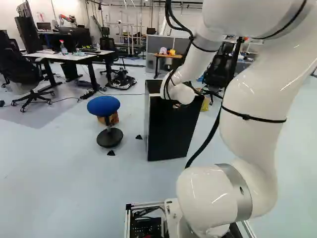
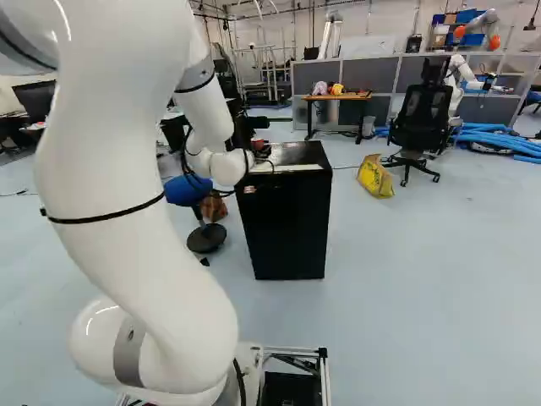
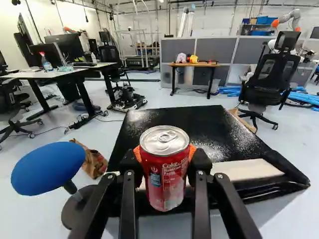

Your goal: Grab a drink from the fridge

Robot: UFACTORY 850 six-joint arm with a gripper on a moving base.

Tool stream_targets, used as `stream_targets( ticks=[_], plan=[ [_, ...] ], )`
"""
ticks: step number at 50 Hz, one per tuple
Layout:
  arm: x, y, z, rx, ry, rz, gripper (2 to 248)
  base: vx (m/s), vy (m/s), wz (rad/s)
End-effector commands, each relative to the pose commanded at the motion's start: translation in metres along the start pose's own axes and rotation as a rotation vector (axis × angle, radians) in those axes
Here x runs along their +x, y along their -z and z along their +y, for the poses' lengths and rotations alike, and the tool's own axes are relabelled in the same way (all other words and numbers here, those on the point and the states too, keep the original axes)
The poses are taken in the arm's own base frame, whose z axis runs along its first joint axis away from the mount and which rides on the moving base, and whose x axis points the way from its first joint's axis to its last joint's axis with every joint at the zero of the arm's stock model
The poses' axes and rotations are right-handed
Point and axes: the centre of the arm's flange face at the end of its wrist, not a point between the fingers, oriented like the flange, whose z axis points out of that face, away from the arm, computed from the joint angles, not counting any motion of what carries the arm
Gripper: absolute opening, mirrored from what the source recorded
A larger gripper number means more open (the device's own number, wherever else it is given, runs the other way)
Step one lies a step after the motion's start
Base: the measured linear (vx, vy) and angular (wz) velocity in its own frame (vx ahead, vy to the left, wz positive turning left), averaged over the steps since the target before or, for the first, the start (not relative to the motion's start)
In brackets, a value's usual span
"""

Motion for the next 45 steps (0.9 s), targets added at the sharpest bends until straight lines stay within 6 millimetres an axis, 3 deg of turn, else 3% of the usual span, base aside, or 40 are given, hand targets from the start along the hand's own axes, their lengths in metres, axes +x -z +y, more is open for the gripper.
stream_targets(
  ticks=[22,45],
  plan=[
    [-0.028,0.079,-0.001,0.013,0.009,-0.048,100,0.0,0.0,0.0],
    [-0.057,0.138,-0.001,0.023,0.015,-0.084,100,0.0,0.0,0.0]
  ],
)
